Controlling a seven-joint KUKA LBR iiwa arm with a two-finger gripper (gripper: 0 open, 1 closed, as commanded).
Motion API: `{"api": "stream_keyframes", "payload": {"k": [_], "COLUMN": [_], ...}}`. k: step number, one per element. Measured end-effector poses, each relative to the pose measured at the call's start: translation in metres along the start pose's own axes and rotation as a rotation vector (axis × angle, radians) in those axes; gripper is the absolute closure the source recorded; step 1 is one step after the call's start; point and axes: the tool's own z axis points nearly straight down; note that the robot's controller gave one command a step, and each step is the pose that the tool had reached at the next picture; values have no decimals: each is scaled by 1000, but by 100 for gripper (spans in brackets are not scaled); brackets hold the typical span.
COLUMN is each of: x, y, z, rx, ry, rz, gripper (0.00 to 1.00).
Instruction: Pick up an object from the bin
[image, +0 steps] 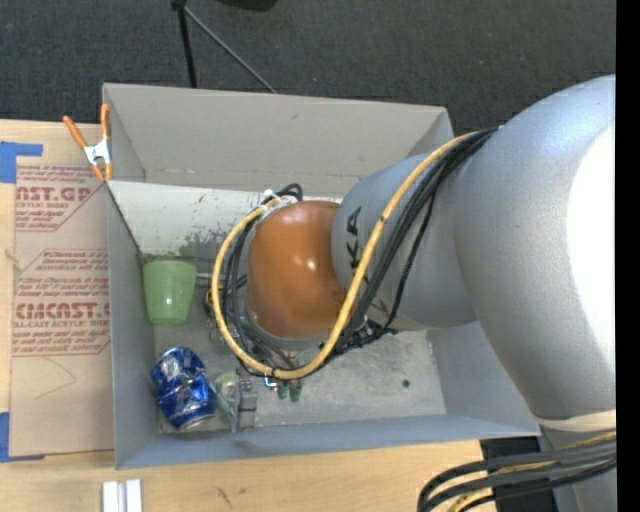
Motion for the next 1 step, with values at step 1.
{"api": "stream_keyframes", "payload": {"k": [1], "x": [-7], "y": [60], "z": [57], "rx": [-1], "ry": [-18], "rz": [-351], "gripper": [0]}}
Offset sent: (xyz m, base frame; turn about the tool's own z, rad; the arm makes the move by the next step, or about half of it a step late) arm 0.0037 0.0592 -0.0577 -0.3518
